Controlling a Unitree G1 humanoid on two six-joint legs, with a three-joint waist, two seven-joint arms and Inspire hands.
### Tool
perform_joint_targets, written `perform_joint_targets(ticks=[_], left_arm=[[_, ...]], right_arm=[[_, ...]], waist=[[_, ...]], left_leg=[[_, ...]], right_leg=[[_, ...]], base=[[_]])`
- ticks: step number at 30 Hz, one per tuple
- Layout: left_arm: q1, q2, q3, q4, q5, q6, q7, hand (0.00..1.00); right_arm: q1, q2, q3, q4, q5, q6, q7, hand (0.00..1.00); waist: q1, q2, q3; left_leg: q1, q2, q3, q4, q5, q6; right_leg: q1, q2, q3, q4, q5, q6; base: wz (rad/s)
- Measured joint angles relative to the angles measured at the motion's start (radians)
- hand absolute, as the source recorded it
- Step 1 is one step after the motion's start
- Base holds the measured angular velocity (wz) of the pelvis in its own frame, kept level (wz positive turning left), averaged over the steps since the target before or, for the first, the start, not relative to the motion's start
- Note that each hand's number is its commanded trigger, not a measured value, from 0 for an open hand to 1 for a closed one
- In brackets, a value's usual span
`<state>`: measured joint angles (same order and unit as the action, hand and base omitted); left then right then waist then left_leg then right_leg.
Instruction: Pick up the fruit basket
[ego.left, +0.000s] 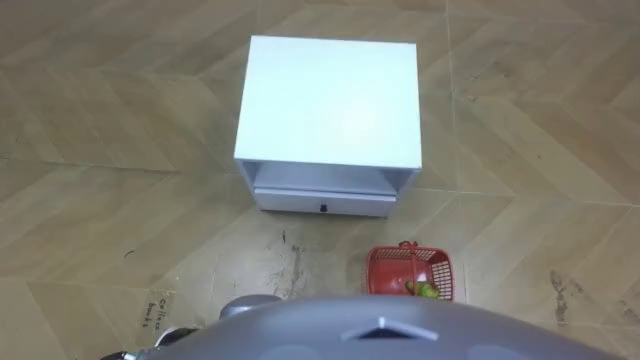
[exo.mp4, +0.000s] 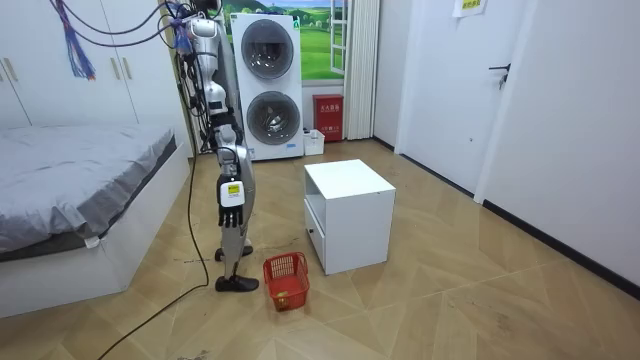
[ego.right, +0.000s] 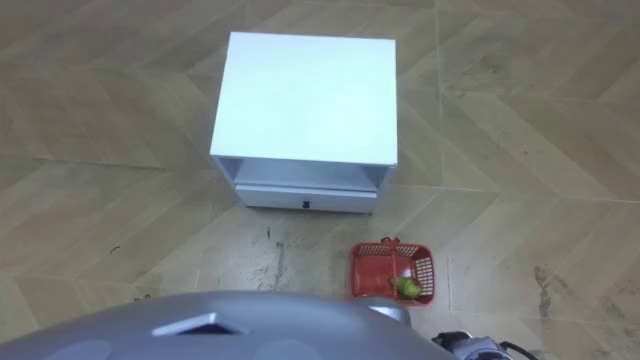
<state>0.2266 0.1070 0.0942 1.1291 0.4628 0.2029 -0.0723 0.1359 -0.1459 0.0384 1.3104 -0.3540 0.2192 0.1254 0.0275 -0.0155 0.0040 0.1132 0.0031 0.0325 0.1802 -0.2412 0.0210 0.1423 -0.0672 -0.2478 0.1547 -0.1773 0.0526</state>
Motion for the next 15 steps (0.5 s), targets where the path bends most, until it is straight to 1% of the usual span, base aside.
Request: perform_joint_targets(ticks=[3, 5, 10, 12, 14, 15], left_arm=[[-0.002, 0.000, -0.004, 0.000, 0.000, 0.000, -0.007, 0.00], [-0.004, -0.001, -0.024, -0.001, 0.000, 0.000, -0.016, 0.00], [-0.006, -0.002, -0.024, -0.001, -0.004, -0.002, -0.027, 0.00], [-0.006, -0.002, -0.024, 0.001, -0.024, -0.003, -0.026, 0.00], [-0.004, -0.002, -0.022, 0.003, -0.032, -0.004, -0.026, 0.00], [-0.002, -0.002, -0.019, 0.003, -0.030, -0.005, -0.026, 0.00]], right_arm=[[0.000, 0.000, 0.000, -0.001, -0.009, 0.000, 0.001, 0.00], [0.001, 0.000, 0.001, -0.014, -0.008, 0.000, 0.002, 0.00], [0.001, 0.000, 0.003, -0.030, -0.009, -0.003, 0.008, 0.00], [0.001, 0.000, 0.011, -0.029, -0.008, -0.005, 0.008, 0.00], [0.000, 0.000, 0.010, -0.027, -0.007, -0.007, 0.008, 0.00], [0.001, 0.000, 0.008, -0.027, -0.005, -0.009, 0.008, 0.00]], waist=[[0.000, 0.000, -0.0002], [0.001, -0.001, -0.0005], [-0.001, -0.001, -0.0006], [0.002, 0.000, -0.0002], [0.002, 0.000, -0.0002], [0.001, -0.001, -0.0003]], left_leg=[[-0.001, 0.001, -0.004, 0.005, 0.000, 0.000], [-0.004, 0.001, -0.002, 0.006, 0.000, 0.000], [-0.005, 0.001, 0.001, 0.007, 0.000, 0.000], [-0.004, 0.001, 0.006, 0.007, 0.000, 0.000], [-0.005, 0.001, 0.006, 0.006, 0.000, 0.000], [-0.004, 0.000, -0.001, 0.006, 0.000, 0.000]], right_leg=[[-0.001, 0.001, 0.002, 0.000, 0.000, 0.000], [-0.004, 0.001, 0.004, 0.000, 0.000, 0.000], [-0.005, 0.001, 0.002, 0.000, 0.000, 0.000], [-0.006, 0.001, 0.001, 0.000, 0.000, 0.000], [-0.006, 0.000, -0.001, 0.000, 0.000, 0.000], [-0.003, 0.000, -0.002, -0.001, 0.000, 0.000]], base=[[0.01], [0.00], [0.00], [-0.04], [0.00], [0.08]])
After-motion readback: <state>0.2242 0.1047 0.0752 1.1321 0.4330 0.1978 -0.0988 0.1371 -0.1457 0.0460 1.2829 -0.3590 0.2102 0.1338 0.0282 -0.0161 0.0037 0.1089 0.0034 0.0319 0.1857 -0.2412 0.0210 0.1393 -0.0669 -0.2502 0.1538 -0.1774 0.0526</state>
